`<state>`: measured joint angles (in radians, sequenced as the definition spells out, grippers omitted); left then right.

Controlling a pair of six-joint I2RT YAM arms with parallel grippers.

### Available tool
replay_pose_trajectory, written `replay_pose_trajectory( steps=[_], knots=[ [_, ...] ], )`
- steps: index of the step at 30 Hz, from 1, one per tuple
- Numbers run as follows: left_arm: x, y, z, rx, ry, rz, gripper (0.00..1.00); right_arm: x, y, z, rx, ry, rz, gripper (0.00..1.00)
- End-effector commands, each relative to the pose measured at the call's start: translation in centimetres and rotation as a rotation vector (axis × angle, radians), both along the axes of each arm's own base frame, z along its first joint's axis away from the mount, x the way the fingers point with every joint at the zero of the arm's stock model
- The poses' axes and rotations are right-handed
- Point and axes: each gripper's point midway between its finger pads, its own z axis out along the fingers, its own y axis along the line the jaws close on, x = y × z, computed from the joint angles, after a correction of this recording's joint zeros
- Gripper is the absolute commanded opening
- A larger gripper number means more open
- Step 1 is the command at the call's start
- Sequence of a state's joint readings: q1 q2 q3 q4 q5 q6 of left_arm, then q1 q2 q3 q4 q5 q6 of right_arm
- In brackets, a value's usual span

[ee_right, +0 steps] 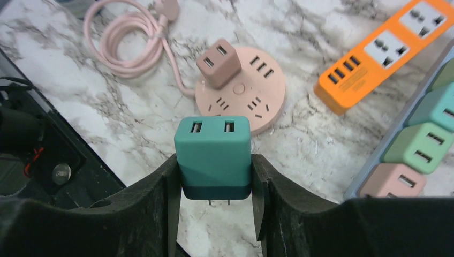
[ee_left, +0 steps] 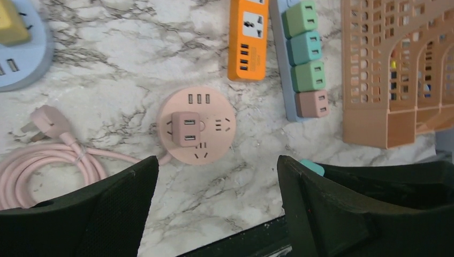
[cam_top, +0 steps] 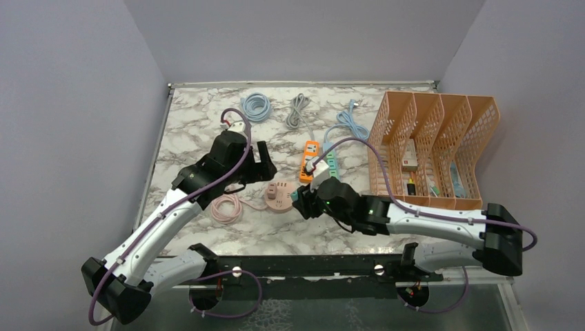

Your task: Insert the plug

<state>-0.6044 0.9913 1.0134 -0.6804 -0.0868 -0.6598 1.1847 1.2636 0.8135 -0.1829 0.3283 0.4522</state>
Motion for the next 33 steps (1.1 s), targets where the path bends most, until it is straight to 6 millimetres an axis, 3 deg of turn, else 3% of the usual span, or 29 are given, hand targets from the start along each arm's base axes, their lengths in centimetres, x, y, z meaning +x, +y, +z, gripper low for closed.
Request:
replay_pose_trajectory(
  steps=[1,6,11,15,26,33],
  knots=[
    [-2.0,-4.3,2.9,-0.153,-0.008,-0.287,0.84,0.5,0.7,6.8,0.206,-0.274,0.108,0.35],
    [-4.8,-7.1,4.7,-0.262,-0.03,-0.553,0.84,-0.8,-0.2,9.5,0.243,-0.475,0.248,0.34],
    [-7.0,-9.2,6.1,-0.406,0.012,-0.714,0.84,-1.3,-0.4,10.7,0.206,-0.596,0.339,0.33],
    [-8.3,-9.8,5.0,-0.455,0.088,-0.793,0.83,-1.1,0.0,10.9,0.155,-0.654,0.378,0.33],
    [-7.0,-9.3,1.6,-0.454,0.219,-0.696,0.57,-0.6,1.4,10.1,0.075,-0.625,0.413,0.33],
    [-6.3,-8.9,0.8,-0.441,0.229,-0.654,0.41,-0.9,1.8,8.8,0.038,-0.584,0.452,0.33]
  ],
)
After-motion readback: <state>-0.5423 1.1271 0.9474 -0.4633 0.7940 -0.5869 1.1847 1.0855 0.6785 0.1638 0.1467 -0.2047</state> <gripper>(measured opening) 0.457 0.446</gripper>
